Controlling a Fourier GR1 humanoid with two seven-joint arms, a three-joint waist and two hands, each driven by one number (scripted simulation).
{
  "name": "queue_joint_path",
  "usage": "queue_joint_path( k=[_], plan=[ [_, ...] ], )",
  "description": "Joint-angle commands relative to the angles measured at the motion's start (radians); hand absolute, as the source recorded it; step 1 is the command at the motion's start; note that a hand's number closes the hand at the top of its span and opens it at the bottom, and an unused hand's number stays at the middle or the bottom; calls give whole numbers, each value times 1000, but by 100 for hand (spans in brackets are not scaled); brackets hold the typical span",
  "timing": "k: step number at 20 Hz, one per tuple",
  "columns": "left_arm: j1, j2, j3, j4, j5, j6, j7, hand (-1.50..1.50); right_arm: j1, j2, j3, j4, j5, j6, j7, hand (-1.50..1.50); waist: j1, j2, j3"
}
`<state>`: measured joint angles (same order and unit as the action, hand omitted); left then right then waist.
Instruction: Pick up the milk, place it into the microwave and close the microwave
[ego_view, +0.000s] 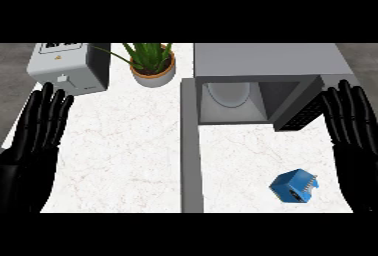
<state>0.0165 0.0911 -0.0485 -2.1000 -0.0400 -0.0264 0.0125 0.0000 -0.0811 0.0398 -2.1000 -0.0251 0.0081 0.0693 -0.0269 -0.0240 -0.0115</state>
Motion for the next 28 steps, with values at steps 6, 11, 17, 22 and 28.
queue_joint_path(
  k=[6,11,17,22,28],
  plan=[
    [-47,25,130,49,115,-16,-4,-150,59,79,50,-167,438,-385,41,-150,9,18,7],
    [-11,57,236,70,250,-46,72,-150,85,81,338,-152,665,-563,246,-150,31,21,9],
    [109,88,301,-22,359,-128,76,-150,110,81,530,-112,945,-713,395,-150,36,20,10],
    [189,81,361,-1,395,-200,-8,-150,165,81,608,-134,1091,-765,532,-150,30,21,10],
    [224,94,402,-142,500,-206,142,-150,267,63,615,-138,1055,-839,479,-150,28,22,12]
  ],
)
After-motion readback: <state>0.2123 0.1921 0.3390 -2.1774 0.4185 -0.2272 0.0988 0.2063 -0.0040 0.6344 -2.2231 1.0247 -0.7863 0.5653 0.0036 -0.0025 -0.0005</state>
